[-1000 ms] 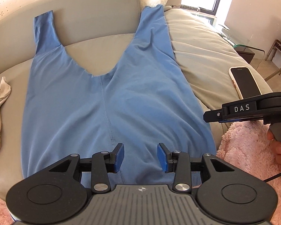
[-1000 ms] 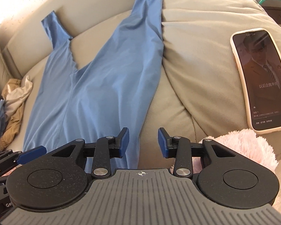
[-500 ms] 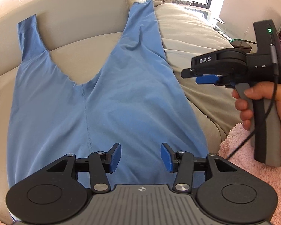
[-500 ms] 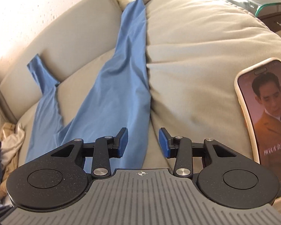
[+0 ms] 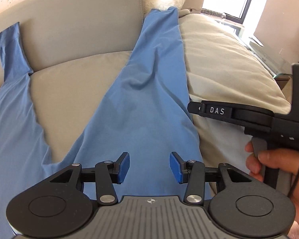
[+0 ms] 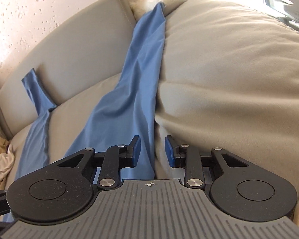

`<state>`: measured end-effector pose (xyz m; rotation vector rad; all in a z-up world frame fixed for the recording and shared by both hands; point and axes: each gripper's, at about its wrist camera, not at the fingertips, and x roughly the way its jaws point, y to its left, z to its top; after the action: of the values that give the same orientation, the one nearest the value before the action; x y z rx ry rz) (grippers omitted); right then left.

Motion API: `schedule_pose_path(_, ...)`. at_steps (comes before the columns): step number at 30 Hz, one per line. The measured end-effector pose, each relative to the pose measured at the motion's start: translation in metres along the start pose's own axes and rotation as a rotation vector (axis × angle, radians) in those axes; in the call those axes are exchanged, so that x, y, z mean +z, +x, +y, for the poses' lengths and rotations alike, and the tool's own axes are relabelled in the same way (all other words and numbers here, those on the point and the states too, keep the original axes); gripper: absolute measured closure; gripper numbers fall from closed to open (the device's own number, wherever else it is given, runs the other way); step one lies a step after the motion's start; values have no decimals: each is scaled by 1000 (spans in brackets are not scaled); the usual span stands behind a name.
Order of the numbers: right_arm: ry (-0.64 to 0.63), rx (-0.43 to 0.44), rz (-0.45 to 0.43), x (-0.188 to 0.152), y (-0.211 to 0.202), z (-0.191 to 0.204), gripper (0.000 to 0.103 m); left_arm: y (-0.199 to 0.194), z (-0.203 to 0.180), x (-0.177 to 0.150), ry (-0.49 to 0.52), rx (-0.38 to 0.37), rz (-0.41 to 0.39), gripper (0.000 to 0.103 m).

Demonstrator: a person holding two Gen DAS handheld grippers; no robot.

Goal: Fold clothes
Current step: 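Move the right gripper along the trouser leg toward the toy sheep, then pinch the trouser leg with the right gripper, tug it, then open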

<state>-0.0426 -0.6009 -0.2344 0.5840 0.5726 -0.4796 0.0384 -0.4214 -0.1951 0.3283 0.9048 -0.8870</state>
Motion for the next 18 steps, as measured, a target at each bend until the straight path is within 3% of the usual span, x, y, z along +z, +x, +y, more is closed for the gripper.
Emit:
schedule_pose_path(6, -18, 5, 24, 16, 28, -4, 82, 31, 1, 13, 11, 9, 24, 60)
schedule_pose_path(9, -32, -7, 44, 20, 41, -5, 101, 37, 2, 12, 8, 17, 40, 60)
schedule_pose_path(14, 53, -76, -68, 31, 31, -19, 103, 41, 0, 9, 71, 31, 53, 60)
schedule_pose_path(18, 82, -75, -69, 33, 30, -24, 103, 34, 1, 10, 74, 30, 57, 60)
